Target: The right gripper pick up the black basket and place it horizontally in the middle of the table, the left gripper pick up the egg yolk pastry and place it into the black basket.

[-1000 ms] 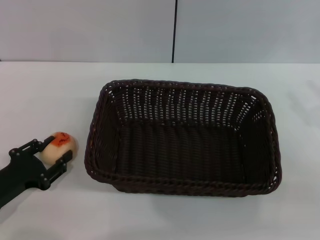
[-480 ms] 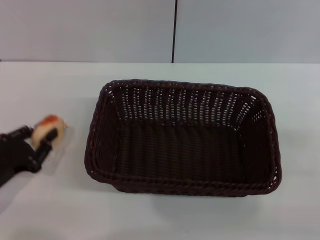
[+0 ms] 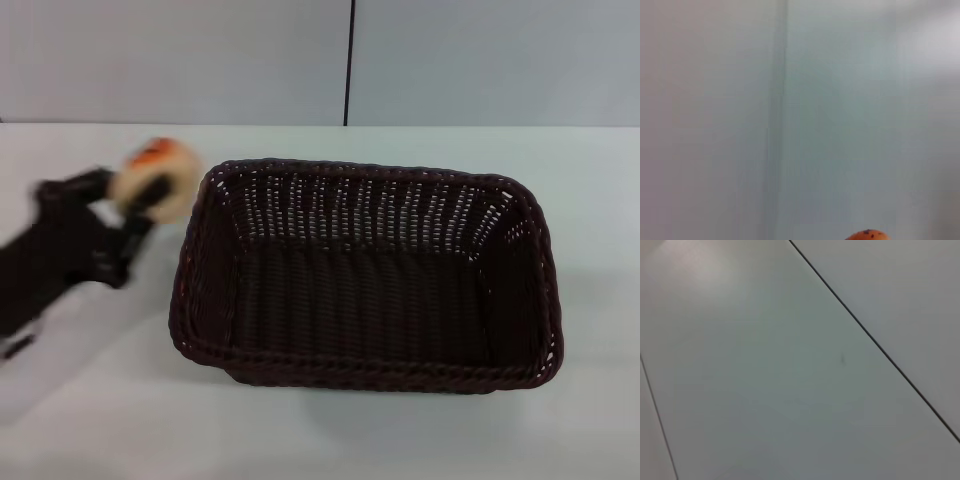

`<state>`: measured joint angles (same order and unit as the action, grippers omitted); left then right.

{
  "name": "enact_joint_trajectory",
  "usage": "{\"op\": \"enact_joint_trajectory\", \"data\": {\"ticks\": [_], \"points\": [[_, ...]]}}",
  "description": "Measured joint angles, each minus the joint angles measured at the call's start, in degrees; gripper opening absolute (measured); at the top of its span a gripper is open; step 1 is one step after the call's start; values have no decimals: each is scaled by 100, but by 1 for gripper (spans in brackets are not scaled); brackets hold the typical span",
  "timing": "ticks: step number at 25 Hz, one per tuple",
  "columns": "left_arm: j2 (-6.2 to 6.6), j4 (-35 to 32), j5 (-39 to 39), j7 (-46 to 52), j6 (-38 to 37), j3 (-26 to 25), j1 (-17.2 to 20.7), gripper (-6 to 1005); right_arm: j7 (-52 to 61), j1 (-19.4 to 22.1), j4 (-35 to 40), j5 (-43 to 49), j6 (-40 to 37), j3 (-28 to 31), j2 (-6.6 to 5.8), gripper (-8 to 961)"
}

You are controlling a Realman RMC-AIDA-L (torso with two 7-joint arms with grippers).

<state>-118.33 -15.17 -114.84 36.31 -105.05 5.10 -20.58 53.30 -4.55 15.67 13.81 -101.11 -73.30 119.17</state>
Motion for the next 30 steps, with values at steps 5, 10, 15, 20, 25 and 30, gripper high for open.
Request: {"op": "enact_joint_trajectory", "data": {"ticks": [5, 10, 15, 20, 25, 30], "points": [[-25, 484, -21, 129, 111, 785, -413, 179, 26, -30, -10, 21, -129, -18, 1, 840], [-28, 692, 3, 74, 431, 811, -429, 262, -8, -41, -70, 21, -137, -6, 0, 840], [-19, 696, 24, 50, 537, 757, -311, 496, -238, -92, -174, -12, -137, 53, -21, 840], [-10, 725, 78, -366, 760, -449, 123, 606, -804, -191, -236, -19, -123, 269, -18, 840], [-3, 1174, 87, -1185, 946, -2074, 607, 717, -1298, -526, -792, -33, -108, 822, -2, 840], [-22, 1826, 93, -1998, 1154, -3432, 1030, 846, -1887, -957, -1369, -36, -86, 1258, 10, 840]]}}
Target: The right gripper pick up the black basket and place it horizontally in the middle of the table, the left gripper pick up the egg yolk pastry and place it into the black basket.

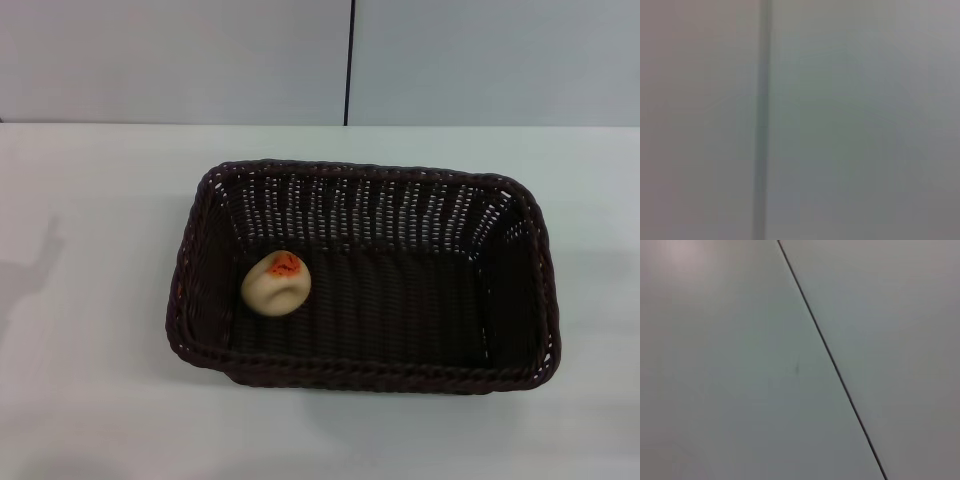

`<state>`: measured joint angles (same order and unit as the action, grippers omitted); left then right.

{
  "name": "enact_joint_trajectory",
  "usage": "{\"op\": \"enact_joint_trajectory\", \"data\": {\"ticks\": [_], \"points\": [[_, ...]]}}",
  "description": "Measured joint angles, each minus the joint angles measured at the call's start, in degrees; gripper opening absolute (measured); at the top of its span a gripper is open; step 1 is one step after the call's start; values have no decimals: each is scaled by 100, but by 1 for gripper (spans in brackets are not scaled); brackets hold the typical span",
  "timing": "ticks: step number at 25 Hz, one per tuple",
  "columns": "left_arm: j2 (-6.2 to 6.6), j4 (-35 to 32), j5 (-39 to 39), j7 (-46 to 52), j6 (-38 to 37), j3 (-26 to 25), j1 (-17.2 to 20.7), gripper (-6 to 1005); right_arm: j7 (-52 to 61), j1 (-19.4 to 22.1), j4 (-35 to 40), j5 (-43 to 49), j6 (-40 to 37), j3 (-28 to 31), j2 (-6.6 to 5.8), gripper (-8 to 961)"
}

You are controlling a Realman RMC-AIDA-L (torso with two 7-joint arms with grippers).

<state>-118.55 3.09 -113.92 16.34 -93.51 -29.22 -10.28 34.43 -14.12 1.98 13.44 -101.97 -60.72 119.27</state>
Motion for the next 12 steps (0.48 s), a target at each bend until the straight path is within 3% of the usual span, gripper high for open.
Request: {"op": "enact_joint_trajectory", "data": {"ticks": [12], "points": [[22, 104, -15, -62, 313, -254, 93, 844, -287, -286, -219, 36, 105, 9, 17, 840]]}}
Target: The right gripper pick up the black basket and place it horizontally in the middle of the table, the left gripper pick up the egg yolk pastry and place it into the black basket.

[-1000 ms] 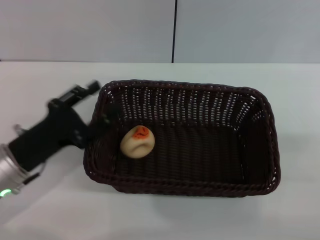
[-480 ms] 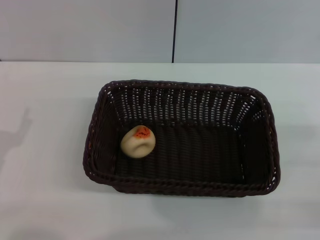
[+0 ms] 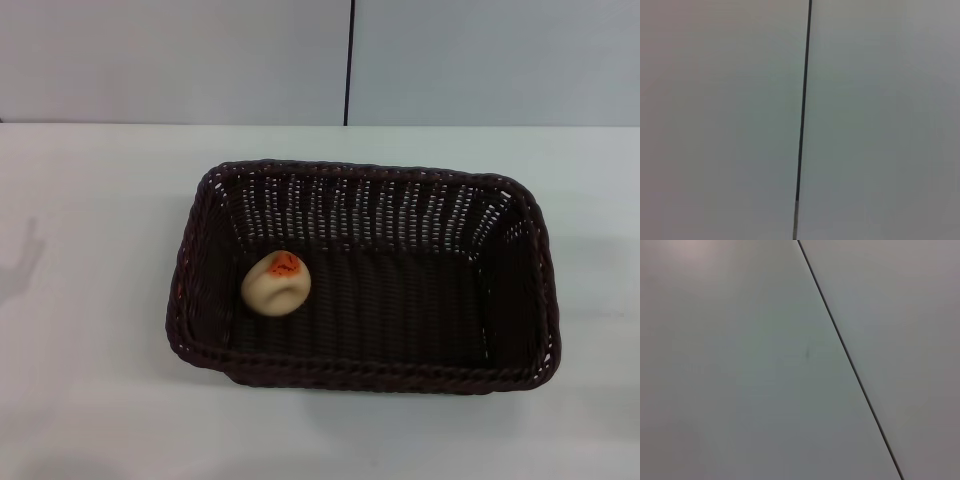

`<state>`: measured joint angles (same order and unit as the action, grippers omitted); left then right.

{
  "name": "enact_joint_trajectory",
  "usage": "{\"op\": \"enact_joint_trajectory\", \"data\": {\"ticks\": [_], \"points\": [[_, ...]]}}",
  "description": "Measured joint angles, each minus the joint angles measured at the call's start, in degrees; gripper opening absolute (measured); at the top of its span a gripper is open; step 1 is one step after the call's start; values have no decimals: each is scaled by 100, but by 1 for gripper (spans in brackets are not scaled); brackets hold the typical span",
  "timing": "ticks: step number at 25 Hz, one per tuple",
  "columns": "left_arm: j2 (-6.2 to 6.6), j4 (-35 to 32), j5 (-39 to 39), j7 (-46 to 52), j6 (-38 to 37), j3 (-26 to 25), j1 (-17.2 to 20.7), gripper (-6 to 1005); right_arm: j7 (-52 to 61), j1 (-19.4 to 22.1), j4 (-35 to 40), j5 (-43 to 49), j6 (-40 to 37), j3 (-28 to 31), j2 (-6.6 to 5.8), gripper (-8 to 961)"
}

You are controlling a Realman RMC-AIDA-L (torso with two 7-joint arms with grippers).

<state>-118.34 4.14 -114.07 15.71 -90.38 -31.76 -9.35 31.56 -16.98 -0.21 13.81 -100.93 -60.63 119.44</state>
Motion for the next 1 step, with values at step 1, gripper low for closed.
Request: {"op": "enact_joint_trajectory", "data": {"ticks": [1], "points": [[3, -11, -2, 4, 105, -35, -23, 844, 0, -2, 0, 1, 14, 0, 0, 840]]}}
